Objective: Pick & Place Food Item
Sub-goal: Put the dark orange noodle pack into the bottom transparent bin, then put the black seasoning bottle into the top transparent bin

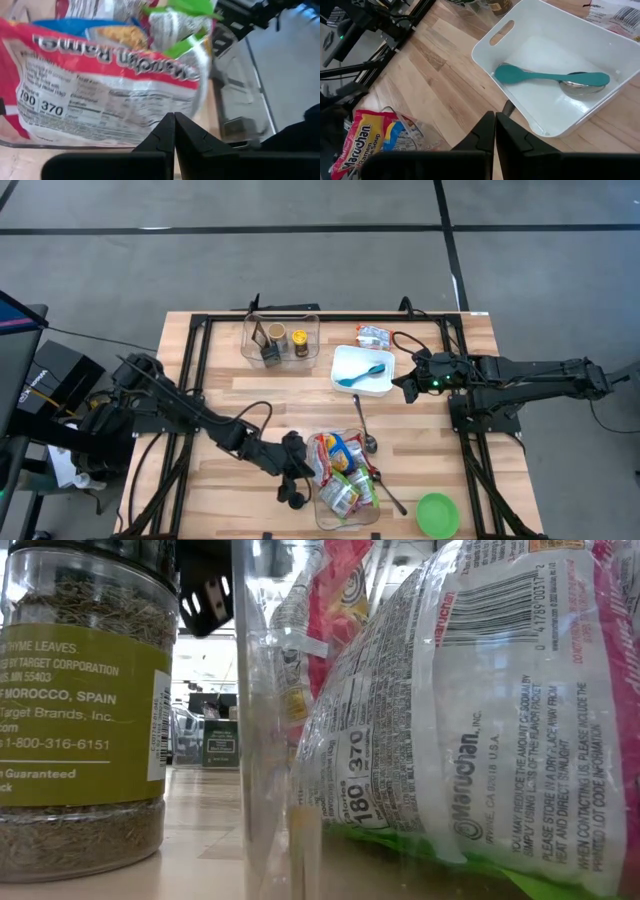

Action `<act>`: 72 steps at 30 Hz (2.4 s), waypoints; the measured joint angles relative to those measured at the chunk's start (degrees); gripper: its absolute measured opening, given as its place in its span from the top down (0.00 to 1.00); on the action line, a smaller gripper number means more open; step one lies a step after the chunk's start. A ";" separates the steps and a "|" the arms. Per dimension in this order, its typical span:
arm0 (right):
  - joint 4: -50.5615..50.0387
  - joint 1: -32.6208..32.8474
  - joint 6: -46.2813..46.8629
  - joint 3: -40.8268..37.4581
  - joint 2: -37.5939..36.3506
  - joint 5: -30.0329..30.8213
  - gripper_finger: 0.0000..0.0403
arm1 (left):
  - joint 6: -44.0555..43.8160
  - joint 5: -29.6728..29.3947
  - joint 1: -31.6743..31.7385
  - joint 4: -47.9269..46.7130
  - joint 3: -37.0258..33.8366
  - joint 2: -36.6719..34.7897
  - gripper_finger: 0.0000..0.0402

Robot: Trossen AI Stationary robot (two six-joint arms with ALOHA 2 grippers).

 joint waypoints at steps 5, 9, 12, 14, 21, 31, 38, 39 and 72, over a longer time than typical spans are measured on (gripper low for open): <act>0.01 0.00 0.00 -0.01 0.00 0.00 0.98 | -0.18 -0.10 1.12 0.04 0.00 1.75 1.00; 0.01 0.00 0.00 -0.02 0.00 0.00 0.98 | -2.82 -1.26 2.82 -2.97 0.04 1.79 1.00; 0.03 0.00 0.00 -0.02 0.00 0.00 0.98 | -5.75 -1.26 4.09 -6.28 0.04 1.79 1.00; 0.04 0.00 0.00 -0.02 0.00 0.00 0.98 | -5.76 0.17 4.39 -6.24 0.04 1.79 1.00; 0.04 0.00 -0.02 -0.02 0.00 0.00 0.98 | -5.09 2.42 3.99 -5.01 0.04 1.79 1.00; 0.03 0.00 -0.17 -0.01 0.00 0.00 0.98 | -4.27 4.99 3.99 -5.02 0.04 1.79 1.00; 0.03 0.00 -0.15 -0.02 -0.02 0.00 0.98 | -3.87 5.06 3.99 -4.95 0.04 1.77 1.00; 0.03 0.00 -0.15 0.00 0.00 0.00 0.98 | -3.85 5.06 3.99 -4.95 0.04 1.75 1.00; 0.05 0.00 0.04 -0.02 -0.02 -0.02 0.98 | -3.84 0.87 9.25 -4.58 -0.02 -20.03 1.00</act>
